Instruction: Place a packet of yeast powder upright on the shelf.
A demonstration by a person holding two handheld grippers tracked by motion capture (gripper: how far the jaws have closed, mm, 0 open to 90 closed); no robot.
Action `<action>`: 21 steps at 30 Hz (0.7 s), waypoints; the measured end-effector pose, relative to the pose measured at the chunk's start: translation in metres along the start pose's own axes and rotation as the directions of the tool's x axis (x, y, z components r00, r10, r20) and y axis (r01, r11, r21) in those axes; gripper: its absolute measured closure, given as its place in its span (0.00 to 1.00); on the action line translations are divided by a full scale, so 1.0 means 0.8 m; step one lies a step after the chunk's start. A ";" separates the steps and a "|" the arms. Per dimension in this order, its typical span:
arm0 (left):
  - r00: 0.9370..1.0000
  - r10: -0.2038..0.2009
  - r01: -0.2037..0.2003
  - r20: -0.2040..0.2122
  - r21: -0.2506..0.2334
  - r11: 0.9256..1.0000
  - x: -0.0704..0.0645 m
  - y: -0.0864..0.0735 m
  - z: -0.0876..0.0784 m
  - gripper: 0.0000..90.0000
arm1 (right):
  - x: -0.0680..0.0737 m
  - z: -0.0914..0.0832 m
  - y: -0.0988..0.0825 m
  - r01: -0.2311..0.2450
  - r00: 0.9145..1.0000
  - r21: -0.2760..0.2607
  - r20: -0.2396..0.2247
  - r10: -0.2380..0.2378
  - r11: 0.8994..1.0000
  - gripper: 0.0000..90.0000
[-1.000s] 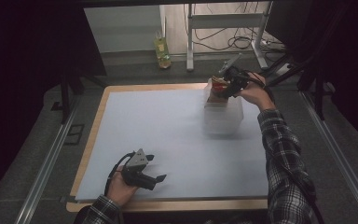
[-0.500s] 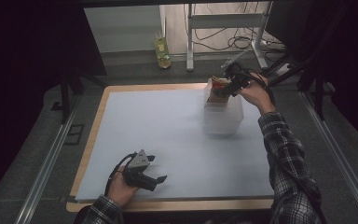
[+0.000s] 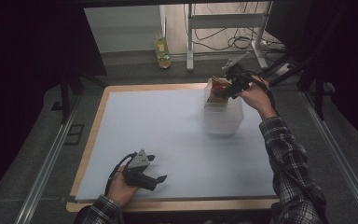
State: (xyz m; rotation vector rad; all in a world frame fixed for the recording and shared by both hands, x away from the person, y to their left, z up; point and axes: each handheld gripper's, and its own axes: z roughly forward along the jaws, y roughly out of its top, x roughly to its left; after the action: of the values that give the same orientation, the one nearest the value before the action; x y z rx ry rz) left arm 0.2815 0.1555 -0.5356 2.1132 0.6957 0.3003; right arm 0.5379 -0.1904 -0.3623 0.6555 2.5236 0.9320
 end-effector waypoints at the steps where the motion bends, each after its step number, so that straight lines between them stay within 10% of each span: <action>1: 1.000 0.001 -0.001 0.000 0.001 1.000 0.000 0.000 0.000 0.11 | 0.001 -0.001 0.000 -0.007 1.000 -0.006 -0.006 0.007 1.000 0.08; 21: 1.000 -0.001 0.001 0.002 0.009 1.000 0.000 0.000 0.000 0.12 | 0.023 -0.019 -0.001 -0.024 1.000 -0.025 -0.012 0.024 0.999 0.07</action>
State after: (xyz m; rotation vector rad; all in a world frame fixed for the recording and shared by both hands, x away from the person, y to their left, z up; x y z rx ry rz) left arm 0.2813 0.1553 -0.5353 2.1208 0.6986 0.2953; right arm 0.5151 -0.1891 -0.3554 0.6758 2.5154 0.9762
